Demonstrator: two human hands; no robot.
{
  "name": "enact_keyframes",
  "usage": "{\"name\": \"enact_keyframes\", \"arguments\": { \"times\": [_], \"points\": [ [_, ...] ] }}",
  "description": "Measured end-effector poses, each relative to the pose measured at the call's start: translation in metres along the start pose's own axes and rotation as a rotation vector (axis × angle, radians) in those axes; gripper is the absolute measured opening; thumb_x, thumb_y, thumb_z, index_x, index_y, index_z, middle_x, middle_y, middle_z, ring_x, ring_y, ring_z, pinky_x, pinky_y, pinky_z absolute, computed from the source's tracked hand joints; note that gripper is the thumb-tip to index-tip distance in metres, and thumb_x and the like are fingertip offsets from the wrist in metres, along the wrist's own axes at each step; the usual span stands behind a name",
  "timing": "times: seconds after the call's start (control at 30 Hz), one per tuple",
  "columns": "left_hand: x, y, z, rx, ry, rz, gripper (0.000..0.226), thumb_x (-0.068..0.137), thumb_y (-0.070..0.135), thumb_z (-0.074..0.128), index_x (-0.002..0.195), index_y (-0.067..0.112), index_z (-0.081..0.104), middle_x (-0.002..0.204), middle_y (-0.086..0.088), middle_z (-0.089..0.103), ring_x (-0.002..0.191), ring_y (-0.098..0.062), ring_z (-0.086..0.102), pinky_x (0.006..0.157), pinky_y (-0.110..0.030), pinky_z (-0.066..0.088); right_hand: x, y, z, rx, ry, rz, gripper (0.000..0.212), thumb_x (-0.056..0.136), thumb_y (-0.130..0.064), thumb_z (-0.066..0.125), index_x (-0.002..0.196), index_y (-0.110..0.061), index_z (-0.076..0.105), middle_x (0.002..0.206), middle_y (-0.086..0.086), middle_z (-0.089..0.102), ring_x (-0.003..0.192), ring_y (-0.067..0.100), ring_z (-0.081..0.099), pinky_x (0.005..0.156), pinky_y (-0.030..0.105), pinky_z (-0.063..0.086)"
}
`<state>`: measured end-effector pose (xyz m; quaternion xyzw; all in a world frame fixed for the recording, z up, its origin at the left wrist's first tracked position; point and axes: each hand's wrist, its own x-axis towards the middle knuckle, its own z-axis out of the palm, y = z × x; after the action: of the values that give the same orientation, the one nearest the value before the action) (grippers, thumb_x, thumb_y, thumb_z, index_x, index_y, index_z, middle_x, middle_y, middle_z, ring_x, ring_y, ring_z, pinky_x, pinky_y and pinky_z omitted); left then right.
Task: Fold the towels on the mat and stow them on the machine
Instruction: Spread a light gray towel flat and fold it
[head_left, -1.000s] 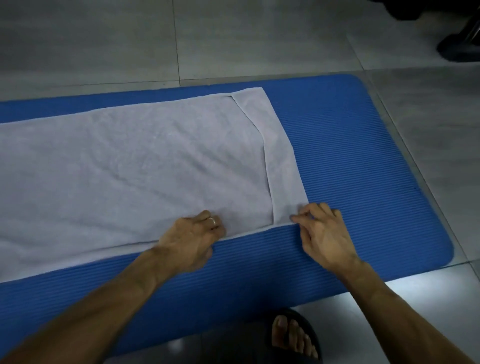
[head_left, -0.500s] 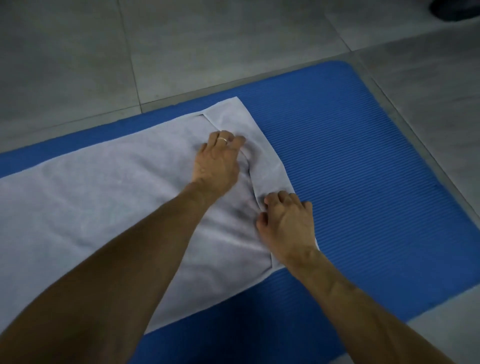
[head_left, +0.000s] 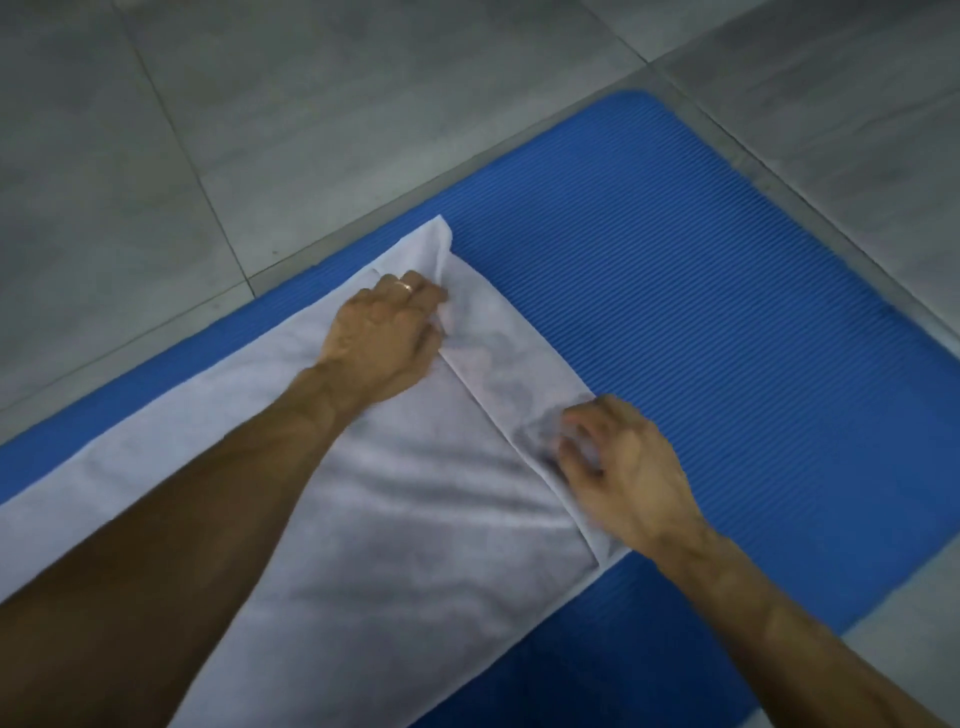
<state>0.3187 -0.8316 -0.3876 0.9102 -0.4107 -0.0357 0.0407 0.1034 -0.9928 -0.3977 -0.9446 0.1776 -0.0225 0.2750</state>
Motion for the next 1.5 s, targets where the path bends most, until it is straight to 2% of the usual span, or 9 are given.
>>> {"name": "enact_keyframes", "arguments": {
  "times": [0.13,0.33,0.57,0.7,0.83,1.0,1.1,1.2,1.5],
  "points": [
    [0.063,0.021,0.004,0.136,-0.205,0.003,0.071,0.09,0.004,0.052,0.15,0.031,0.023,0.151,0.002,0.03,0.12,-0.026,0.049,0.074,-0.039,0.048,0.006,0.015,-0.008,-0.161,-0.025,0.369,0.036,0.093,-0.027,0.053,0.126,-0.012,0.056,0.116,0.006,0.059,0.108,0.028,0.052,0.091,0.043,0.04],
    [0.1,0.0,-0.002,0.236,-0.233,0.084,0.02,0.094,0.014,0.05,0.111,0.018,0.058,0.11,-0.006,0.058,0.095,-0.029,0.058,0.074,-0.041,0.049,0.009,0.014,-0.013,-0.067,-0.226,0.507,0.02,0.096,-0.036,0.051,0.103,-0.02,0.057,0.111,0.001,0.056,0.109,0.024,0.049,0.094,0.041,0.039],
    [0.121,0.021,-0.007,0.076,-0.119,0.126,0.02,0.098,0.017,0.043,0.108,0.009,0.058,0.109,-0.011,0.052,0.089,-0.032,0.056,0.073,-0.044,0.048,0.0,0.033,-0.05,-0.046,-0.09,0.382,0.012,0.102,-0.029,0.038,0.102,-0.017,0.04,0.069,0.0,0.054,0.07,0.024,0.051,0.075,0.039,0.043],
    [0.132,0.049,-0.001,0.02,-0.103,0.127,0.026,0.1,0.02,0.041,0.12,0.008,0.052,0.122,-0.011,0.046,0.1,-0.032,0.054,0.081,-0.048,0.048,0.001,0.066,-0.063,-0.046,-0.035,0.413,0.024,0.101,-0.034,0.042,0.114,-0.014,0.045,0.074,0.004,0.056,0.078,0.032,0.057,0.073,0.04,0.046],
    [0.135,0.075,0.01,0.032,-0.221,0.016,0.066,0.099,0.03,0.047,0.153,0.016,0.014,0.16,-0.007,0.009,0.136,-0.035,0.034,0.105,-0.049,0.04,-0.001,0.094,-0.062,-0.16,-0.052,0.502,0.046,0.097,-0.052,0.038,0.118,-0.012,0.046,0.092,0.016,0.066,0.086,0.038,0.061,0.072,0.041,0.048],
    [0.107,0.109,0.042,0.106,-0.106,0.139,0.064,0.102,0.042,0.028,0.153,0.009,0.008,0.161,-0.012,0.008,0.146,-0.031,0.016,0.116,-0.046,0.023,0.019,0.07,-0.037,-0.291,0.293,0.329,0.043,0.094,-0.036,0.035,0.112,-0.004,0.057,0.111,0.017,0.059,0.099,0.036,0.055,0.081,0.047,0.042],
    [0.1,0.119,0.064,0.051,-0.222,0.077,0.069,0.1,0.052,0.015,0.153,0.013,-0.006,0.162,-0.011,-0.008,0.148,-0.031,-0.006,0.119,-0.049,0.002,0.051,0.041,-0.003,-0.209,0.11,0.275,0.064,0.096,-0.041,0.023,0.144,-0.001,0.037,0.154,0.019,0.031,0.143,0.036,0.027,0.114,0.05,0.024],
    [0.108,0.111,0.067,0.07,-0.246,0.093,0.071,0.097,0.06,0.012,0.153,0.022,-0.009,0.162,-0.007,-0.011,0.148,-0.03,-0.011,0.117,-0.05,-0.004,0.044,0.041,0.019,-0.277,-0.05,0.264,0.07,0.098,-0.05,0.013,0.154,-0.008,0.011,0.162,0.015,0.003,0.15,0.03,-0.004,0.12,0.05,-0.005],
    [0.115,0.102,0.052,0.093,-0.265,0.141,0.058,0.101,0.05,0.016,0.154,0.03,0.002,0.163,-0.002,-0.001,0.148,-0.032,-0.002,0.118,-0.052,0.004,-0.068,0.093,-0.019,-0.326,-0.097,0.252,0.065,0.101,-0.054,0.009,0.155,-0.019,0.017,0.162,0.009,0.013,0.149,0.026,0.016,0.119,0.048,0.015]
  ]
}}
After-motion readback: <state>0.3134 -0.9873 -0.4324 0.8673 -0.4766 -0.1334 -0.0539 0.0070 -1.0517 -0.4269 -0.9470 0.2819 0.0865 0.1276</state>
